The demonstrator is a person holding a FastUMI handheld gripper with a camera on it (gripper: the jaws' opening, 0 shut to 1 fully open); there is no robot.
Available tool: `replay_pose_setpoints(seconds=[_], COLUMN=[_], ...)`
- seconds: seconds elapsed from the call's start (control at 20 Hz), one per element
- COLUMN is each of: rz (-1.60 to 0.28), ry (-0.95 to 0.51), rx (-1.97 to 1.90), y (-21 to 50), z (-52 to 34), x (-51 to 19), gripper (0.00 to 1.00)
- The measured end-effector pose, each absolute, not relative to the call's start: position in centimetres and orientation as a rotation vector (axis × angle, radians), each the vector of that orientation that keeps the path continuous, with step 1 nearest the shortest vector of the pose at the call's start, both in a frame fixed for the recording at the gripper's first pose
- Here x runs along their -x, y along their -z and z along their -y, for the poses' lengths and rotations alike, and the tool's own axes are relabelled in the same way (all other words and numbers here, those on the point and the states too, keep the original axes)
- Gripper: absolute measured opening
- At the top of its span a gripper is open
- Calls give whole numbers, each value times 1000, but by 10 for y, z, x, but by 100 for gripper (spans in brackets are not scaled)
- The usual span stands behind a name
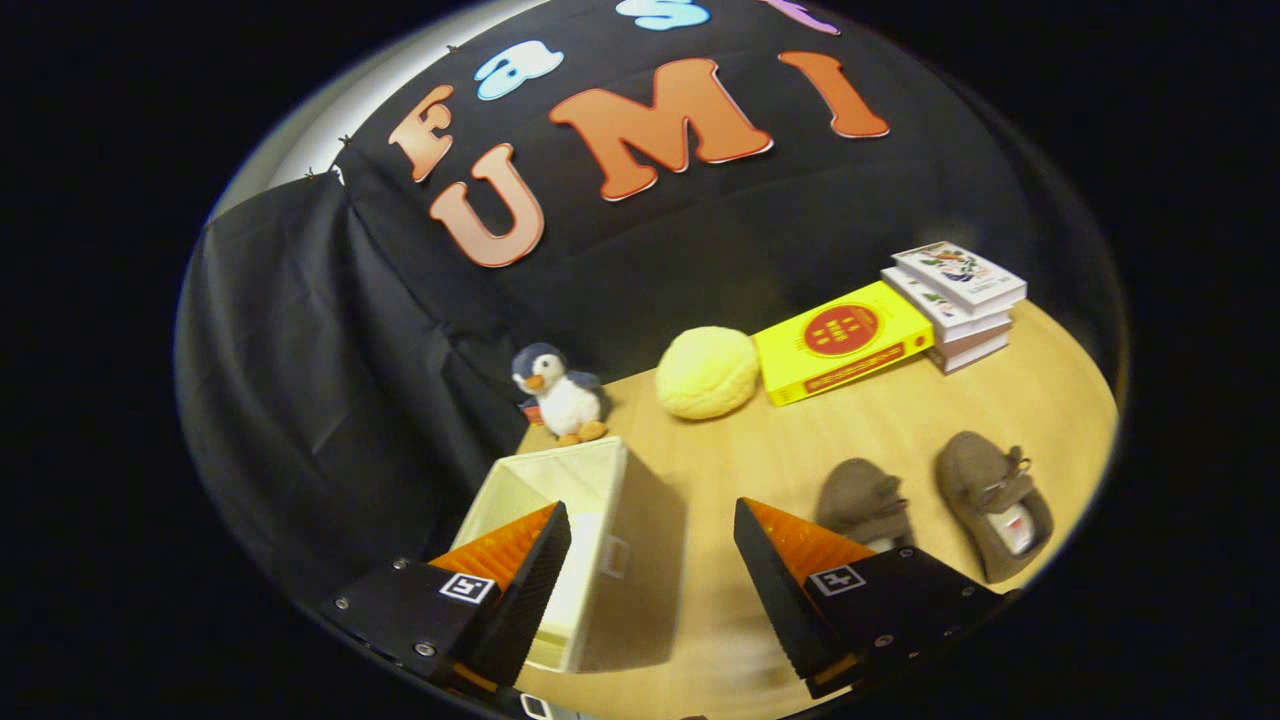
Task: Open the storage box then place both shoes into the box .Put the left shoe in first, then the right shoe, with the right side of both shoes facing outward in a uniform manner.
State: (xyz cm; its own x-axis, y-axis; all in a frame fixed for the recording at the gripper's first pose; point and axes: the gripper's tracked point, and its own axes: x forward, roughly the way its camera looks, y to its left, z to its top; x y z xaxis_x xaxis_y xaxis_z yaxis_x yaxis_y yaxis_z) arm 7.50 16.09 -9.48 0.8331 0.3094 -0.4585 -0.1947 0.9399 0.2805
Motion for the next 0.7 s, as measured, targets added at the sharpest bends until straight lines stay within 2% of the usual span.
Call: replay_pose_setpoints(seconds=[0.3, 0.45, 0.7], rz=[-493, -490, -507], ry=[-37, -7, -37], rx=[1, 61, 130], y=[126, 144, 177], z=[-38, -20, -33], x=[-79, -78, -80], gripper=[98, 99, 97])
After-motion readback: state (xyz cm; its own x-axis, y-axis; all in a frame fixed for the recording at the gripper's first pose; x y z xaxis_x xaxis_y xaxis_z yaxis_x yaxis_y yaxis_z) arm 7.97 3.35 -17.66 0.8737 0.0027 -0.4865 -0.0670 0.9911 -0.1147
